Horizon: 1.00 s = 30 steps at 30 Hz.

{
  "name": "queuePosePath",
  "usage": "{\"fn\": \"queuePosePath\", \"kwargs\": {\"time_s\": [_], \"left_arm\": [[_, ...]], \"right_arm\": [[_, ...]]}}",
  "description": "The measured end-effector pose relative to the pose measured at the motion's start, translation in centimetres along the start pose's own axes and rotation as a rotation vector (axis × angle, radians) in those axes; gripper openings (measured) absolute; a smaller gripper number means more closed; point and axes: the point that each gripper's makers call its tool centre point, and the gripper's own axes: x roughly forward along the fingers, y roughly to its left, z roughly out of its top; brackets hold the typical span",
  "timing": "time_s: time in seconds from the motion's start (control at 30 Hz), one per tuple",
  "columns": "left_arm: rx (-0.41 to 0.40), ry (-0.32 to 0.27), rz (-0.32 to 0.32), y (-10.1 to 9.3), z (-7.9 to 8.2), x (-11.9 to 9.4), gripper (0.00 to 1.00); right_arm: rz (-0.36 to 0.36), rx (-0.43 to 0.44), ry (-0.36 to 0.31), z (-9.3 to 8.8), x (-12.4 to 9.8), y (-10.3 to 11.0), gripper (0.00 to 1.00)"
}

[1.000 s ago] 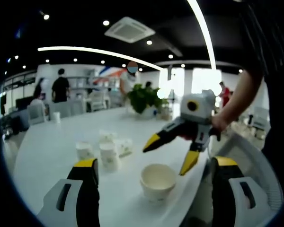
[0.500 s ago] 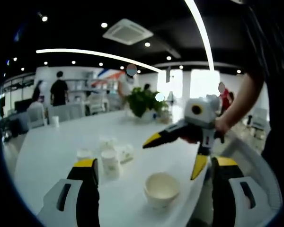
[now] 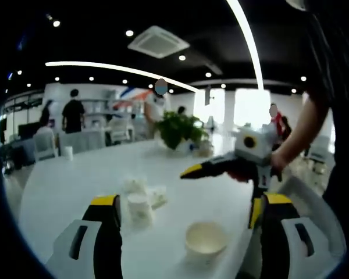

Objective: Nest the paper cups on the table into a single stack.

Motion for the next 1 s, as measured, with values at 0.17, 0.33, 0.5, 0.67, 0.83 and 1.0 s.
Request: {"fn": "queuePosePath", "kwargs": {"time_s": [0.17,0.33,0.5,0.67,0.83,1.0], "left_arm": [[0.001,-0.004,0.001,0.5,0.4,0.3,0.99],[-0.011,-0.014,0.003,0.9,0.9,0.5,0.99],[-0.015,-0.017,0.0,1.6,1.3,1.1,0.99],[-0.014,-0.009,-0.014,2.2,1.3,2.3,0.99],[-0.022,0.002,-0.026,2.6,1.3,3.4,0.99],[-0.015,0.018,-0.046,2.8,1.3,4.5,0.98]], "right_arm": [[-0.009,-0.002,-0.006,0.1,-0.1,0.0,1.0],[-0.016,-0.002,-0.009,0.0,-0.3,0.2,1.0],[-0.03,0.002,-0.011,0.0,-0.6,0.2,1.0],[-0.048,0.016,-0.006,-0.4,-1.1,0.0,0.99],[-0.067,0.028,-0.006,-0.7,-1.7,-0.1,0.97],[-0.085,0.035,-0.008,-1.0,-1.8,-0.4,0.97]]}}
